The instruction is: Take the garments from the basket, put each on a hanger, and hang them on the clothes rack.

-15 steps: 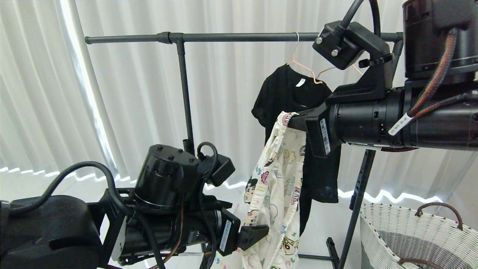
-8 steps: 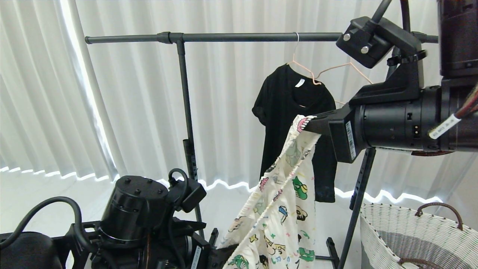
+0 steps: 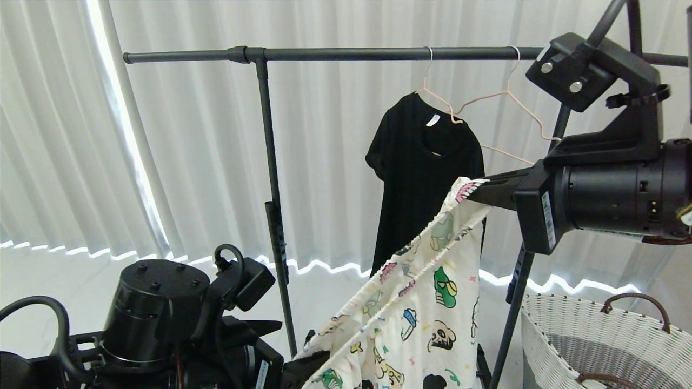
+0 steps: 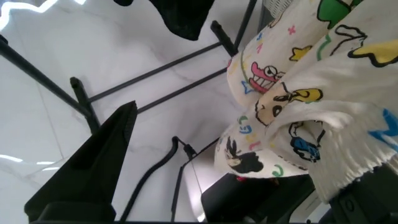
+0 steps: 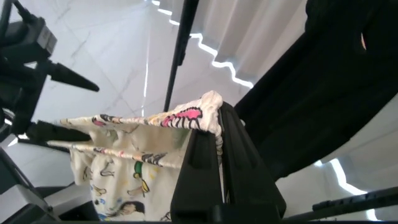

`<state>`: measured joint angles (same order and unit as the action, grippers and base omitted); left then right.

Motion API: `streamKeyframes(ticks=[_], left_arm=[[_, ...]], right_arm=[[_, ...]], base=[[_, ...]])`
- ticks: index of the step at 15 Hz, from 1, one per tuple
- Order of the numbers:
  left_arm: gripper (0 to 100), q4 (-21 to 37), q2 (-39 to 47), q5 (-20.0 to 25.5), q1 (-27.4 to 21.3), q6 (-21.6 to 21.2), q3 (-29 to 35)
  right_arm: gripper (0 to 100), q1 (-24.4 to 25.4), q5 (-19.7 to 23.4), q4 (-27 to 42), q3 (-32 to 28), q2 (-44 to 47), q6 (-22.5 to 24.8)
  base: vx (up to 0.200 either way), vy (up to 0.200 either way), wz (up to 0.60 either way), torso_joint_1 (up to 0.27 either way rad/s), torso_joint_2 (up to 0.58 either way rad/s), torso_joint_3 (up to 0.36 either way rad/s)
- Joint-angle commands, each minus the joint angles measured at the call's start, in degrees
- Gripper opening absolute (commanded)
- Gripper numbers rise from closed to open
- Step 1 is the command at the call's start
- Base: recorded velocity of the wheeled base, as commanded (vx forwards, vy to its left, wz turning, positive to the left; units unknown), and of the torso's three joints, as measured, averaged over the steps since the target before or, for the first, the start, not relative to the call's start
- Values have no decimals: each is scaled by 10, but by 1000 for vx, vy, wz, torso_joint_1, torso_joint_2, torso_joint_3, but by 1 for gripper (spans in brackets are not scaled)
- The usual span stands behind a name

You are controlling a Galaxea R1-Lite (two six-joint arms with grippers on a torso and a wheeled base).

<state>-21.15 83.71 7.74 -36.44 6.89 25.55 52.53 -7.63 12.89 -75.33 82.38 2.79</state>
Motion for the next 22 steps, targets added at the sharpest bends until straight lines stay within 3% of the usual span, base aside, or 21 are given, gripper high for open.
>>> streamKeyframes(ticks=[1, 3, 5, 7, 9, 11, 14, 16, 18, 22], left_arm=[[0, 1, -22, 0, 1, -2, -9], [0, 1, -29, -27, 1, -18, -9], [0, 0, -29, -105, 1, -64, -9], [0, -4, -42, -120, 1, -79, -2], [0, 4, -55, -120, 5, -81, 58], [0, 113, -57, -120, 5, -87, 194], [0, 395, -33, -91, 3, -87, 503], [0, 526, -5, -86, 3, -87, 658], [0, 560, 6, -89, -5, -87, 716], [0, 560, -11, -92, -61, -84, 712]], right_arm=[[0, 0, -7, 3, 8, -20, 0], [0, 0, -12, 3, 24, -33, 0], [0, 0, -12, 4, 44, -50, 0], [0, -1, -13, 4, 77, -72, 0], [0, -7, -15, 4, 108, -97, 2], [0, -10, -34, 6, 116, -122, 3], [0, -30, -41, 21, 104, -136, 7], [0, -45, -41, 21, 71, -127, 24], [0, -81, -38, 21, 4, -92, 39], [0, -106, -37, 63, -155, -15, 48]], base=[[0, 0, 0, 0, 0, 0], [0, 0, 0, 0, 0, 0], [0, 0, 0, 0, 0, 0], [0, 0, 0, 0, 0, 0], [0, 0, 0, 0, 0, 0], [0, 0, 0, 0, 0, 0], [0, 0, 0, 0, 0, 0], [0, 0, 0, 0, 0, 0], [0, 0, 0, 0, 0, 0], [0, 0, 0, 0, 0, 0]])
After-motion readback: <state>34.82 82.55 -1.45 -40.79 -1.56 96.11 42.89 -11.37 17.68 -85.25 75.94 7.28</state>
